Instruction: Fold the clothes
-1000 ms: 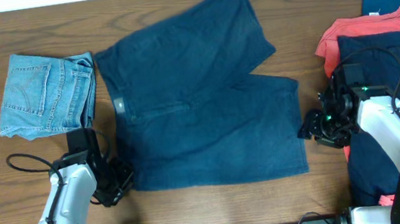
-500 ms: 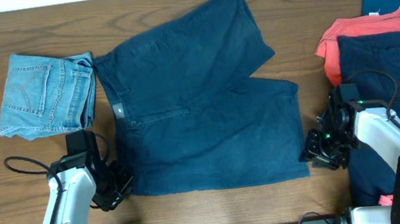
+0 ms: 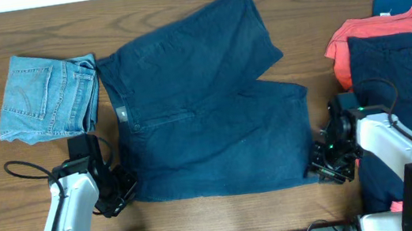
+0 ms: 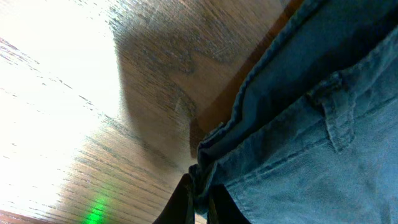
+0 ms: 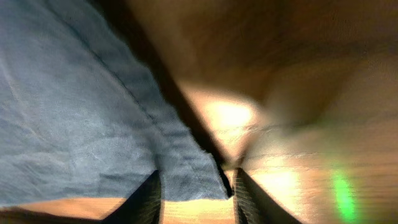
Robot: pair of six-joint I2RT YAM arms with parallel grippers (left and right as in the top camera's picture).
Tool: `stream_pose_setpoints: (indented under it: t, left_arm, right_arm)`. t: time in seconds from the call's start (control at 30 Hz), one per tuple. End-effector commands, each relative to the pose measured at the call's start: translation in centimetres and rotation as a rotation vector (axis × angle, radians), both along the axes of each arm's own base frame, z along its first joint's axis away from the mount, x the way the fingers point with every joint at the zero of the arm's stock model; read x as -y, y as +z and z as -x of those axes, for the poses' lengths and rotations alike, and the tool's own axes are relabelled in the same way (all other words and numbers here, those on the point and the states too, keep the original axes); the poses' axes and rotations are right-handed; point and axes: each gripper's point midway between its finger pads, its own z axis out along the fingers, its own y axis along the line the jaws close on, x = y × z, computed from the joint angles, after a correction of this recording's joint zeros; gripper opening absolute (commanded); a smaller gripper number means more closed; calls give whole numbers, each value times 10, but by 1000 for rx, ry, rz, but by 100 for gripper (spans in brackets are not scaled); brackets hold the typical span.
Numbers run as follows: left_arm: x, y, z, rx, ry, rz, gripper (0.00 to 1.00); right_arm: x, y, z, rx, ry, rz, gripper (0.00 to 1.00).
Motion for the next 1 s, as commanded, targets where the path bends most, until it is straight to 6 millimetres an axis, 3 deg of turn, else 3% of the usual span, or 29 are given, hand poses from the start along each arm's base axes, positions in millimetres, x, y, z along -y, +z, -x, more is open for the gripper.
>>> stream_pose_setpoints:
  t: [0.0,0.43,0.7,0.87,0.97]
  left_arm:
    - [-4,6,-7,26,-5,-20,6]
    - [-4,6,-7,27,-13,-20,6]
    - [-4,7,-6,26,-13,-20,6]
    - [-2,12,0,2,-12,-9,6]
    - [1,27,7,-30,-11,5,6]
  right_arm:
    - [-7,-3,10,-40,-11,12,41]
    - [-4,-3,5,-35,-38,50,8]
    - [3,17,-8,-17,35,82,1]
    - [11,32,-29,44,93,127,1]
    - [16,50,-48,100,143,160,1]
